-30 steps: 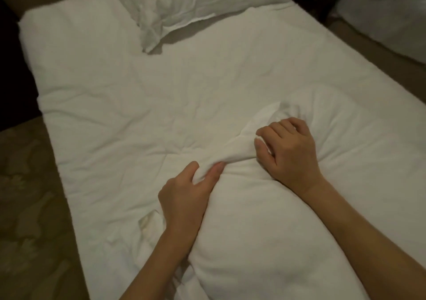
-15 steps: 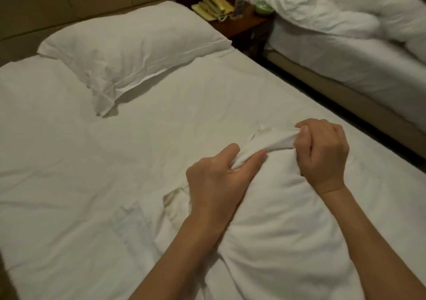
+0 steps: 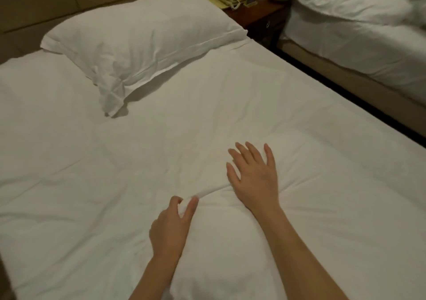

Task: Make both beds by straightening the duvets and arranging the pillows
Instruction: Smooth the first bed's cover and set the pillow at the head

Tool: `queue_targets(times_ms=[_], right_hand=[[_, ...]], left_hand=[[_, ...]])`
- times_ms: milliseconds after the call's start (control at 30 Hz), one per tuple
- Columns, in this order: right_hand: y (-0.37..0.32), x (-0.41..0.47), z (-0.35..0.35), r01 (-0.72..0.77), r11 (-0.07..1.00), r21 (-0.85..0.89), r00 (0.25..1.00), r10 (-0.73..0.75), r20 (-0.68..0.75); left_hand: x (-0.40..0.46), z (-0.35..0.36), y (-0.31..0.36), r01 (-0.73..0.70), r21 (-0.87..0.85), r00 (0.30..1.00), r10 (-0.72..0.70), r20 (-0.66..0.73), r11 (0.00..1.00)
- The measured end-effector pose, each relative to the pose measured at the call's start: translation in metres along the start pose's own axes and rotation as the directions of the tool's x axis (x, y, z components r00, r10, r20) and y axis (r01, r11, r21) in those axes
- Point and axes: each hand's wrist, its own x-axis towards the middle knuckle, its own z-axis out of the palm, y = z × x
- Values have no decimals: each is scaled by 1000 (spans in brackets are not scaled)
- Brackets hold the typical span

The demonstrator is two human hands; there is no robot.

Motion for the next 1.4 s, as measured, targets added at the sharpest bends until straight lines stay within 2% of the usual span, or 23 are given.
queue_targets(times_ms=[100, 167, 300, 433, 467, 533, 633, 767, 933, 1067, 1133, 1200, 1400], right_hand=[[11, 5, -15, -41, 999, 19, 999, 40, 12], [22, 6, -30, -75, 994, 85, 996, 71, 46], [44, 9, -57, -121, 950, 289, 992, 105, 72], [69, 16, -87, -282, 773, 568, 959, 223, 173], [78, 20, -94, -288, 774, 564, 957, 221, 187], [104, 28, -101, -241, 858, 453, 967, 174, 185], [146, 39, -100, -240, 922, 304, 948, 154, 279], [173, 49, -76, -203, 936, 289, 893, 56, 447], [169, 76, -37, -133, 954, 267, 816, -48, 577], [168, 82, -4, -115, 985, 130, 757, 2, 654], [169, 80, 6, -99, 993, 67, 770, 34, 637], [169, 79, 12, -80, 996, 46, 816, 39, 577], [172, 59, -9, -95, 995, -38, 964, 102, 245]], left_hand=[[0, -11, 27, -154, -22, 982, 150, -116, 988], [-4, -17, 58, -223, -45, 967, 215, -137, 974], [-9, -14, 125, -194, -56, 971, 183, -155, 979], [-6, -3, 197, -138, -82, 980, 124, -153, 987], [-3, 1, 216, -138, -106, 982, 122, -146, 985], [3, 12, 251, -171, -161, 979, 150, -136, 972], [9, 40, 268, -190, -173, 973, 163, -162, 966], [4, 81, 224, -230, -70, 922, 194, -334, 971], [10, 95, 173, -174, -123, 911, 112, -396, 977], [22, 107, 162, -145, -154, 921, 76, -381, 977], [26, 112, 161, -149, -147, 921, 83, -381, 978], [29, 116, 161, -158, -134, 917, 95, -388, 978], [13, 109, 160, -194, -124, 903, 128, -410, 973]])
